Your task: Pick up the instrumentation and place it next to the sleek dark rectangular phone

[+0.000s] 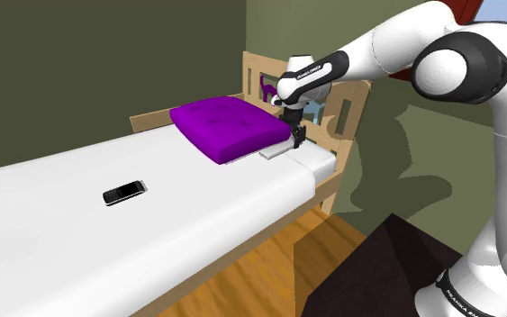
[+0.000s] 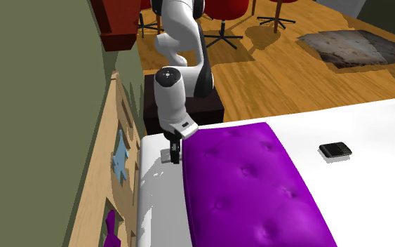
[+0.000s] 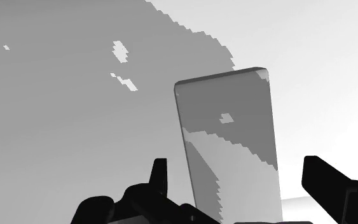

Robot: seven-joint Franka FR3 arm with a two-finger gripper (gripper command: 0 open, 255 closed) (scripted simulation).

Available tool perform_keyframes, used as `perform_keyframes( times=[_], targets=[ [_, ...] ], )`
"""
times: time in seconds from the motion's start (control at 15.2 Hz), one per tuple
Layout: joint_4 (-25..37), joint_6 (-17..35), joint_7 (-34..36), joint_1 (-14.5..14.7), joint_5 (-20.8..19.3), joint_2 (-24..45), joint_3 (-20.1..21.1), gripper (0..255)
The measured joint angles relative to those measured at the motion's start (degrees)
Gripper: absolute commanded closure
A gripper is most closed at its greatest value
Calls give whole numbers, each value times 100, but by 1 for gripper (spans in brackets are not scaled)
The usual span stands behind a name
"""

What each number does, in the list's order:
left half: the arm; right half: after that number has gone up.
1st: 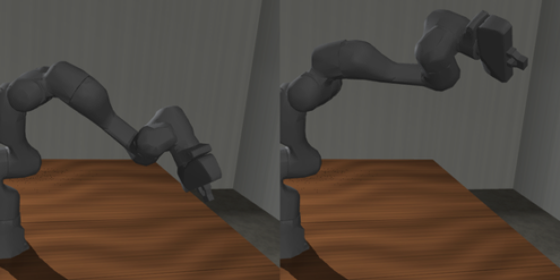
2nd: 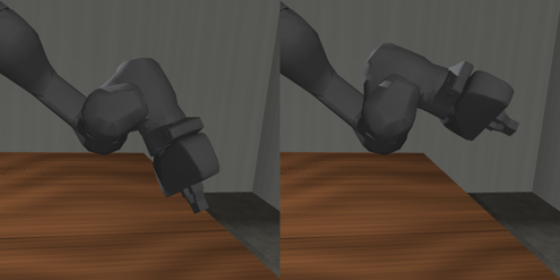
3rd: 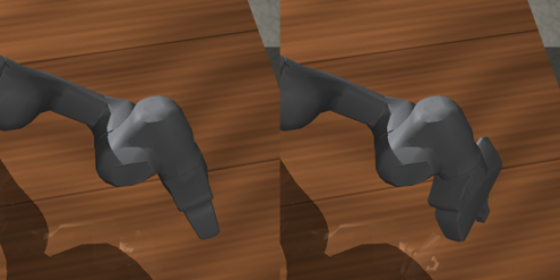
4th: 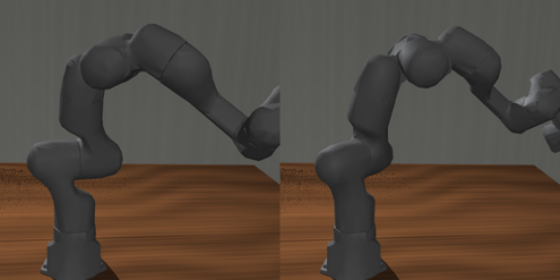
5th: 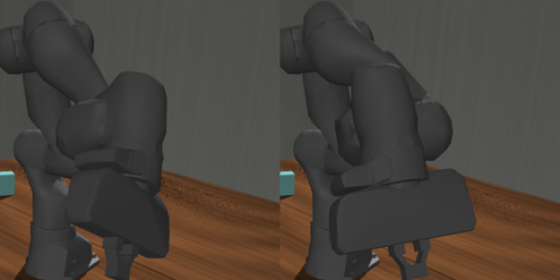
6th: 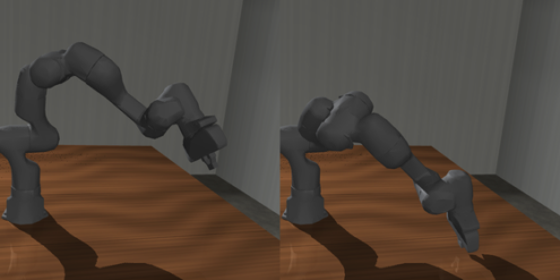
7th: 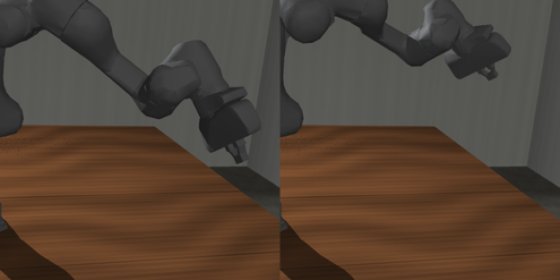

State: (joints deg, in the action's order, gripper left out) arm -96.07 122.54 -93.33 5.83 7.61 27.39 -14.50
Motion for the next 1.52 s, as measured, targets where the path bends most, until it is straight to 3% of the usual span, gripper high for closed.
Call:
perform_keyframes(
  times=[0.4,0.46,1.12,1.52],
  targets=[
    [2,34,-2,-2,9,33,6,0],
    [2,34,-2,-2,9,33,6,255],
    [3,34,-3,-1,8,32,6,255],
    [167,-282,18,2,-42,-118,-23,255]
  ],
)
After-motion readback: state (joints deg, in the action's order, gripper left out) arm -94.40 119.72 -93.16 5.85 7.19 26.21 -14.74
